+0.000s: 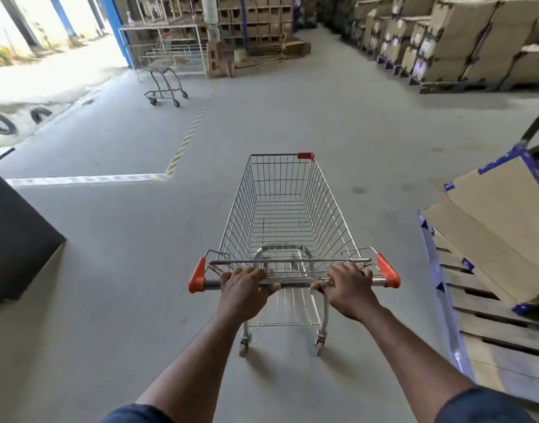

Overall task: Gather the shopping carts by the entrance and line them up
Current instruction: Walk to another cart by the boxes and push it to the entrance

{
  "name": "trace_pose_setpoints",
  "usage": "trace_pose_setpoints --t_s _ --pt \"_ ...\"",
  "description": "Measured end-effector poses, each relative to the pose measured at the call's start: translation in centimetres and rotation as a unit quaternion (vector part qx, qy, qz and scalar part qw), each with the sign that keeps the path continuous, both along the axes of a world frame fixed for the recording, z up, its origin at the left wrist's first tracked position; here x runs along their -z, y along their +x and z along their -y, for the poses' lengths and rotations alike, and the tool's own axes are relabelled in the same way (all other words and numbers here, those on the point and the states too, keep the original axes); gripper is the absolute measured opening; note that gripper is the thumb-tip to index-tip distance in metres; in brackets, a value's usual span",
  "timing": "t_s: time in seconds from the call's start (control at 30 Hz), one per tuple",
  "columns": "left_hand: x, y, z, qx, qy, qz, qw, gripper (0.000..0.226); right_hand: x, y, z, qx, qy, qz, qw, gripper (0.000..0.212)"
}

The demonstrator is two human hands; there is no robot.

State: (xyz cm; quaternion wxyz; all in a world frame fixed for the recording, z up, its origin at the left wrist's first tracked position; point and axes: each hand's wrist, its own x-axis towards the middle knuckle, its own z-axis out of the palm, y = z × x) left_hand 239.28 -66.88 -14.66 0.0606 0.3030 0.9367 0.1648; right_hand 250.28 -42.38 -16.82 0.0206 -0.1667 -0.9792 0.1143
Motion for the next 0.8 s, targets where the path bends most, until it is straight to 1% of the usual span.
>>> trace_pose_setpoints --t_s 0.07,0.2,0.4,0.5,0.63,0.8 --pt "0.0 -3.0 -3.3 -0.016 -0.006 0.002 1.000 0.046 -0.6 -3.5 -3.5 -0.013 -0.004 0.014 1.000 0.047" --pt "0.4 -9.2 -9.1 -0.042 -0.009 0.001 0.999 0.050 -1.1 -10.6 -9.6 -0.032 -0.006 0.024 0.999 0.044" --pt "0.9 -21.6 -17.5 -0.074 -0.011 -0.022 0.997 0.051 -0.9 -24.7 -18.4 -0.057 -0.008 0.005 0.998 0.035" --pt "1.1 -29.3 -20.9 -0.086 -0.018 -0.031 0.996 0.055 -0.8 -32.9 -22.0 -0.063 -0.014 -0.001 0.998 0.040" --pt "0.8 -39.1 -25.3 -0.095 -0.029 -0.014 0.995 0.054 -0.7 -43.3 -26.5 -0.072 -0.021 0.024 0.997 0.045" --pt "0.4 -49.8 -30.5 -0.116 -0.038 0.003 0.992 0.054 -0.7 -54.8 -31.8 -0.088 -0.028 0.020 0.995 0.050"
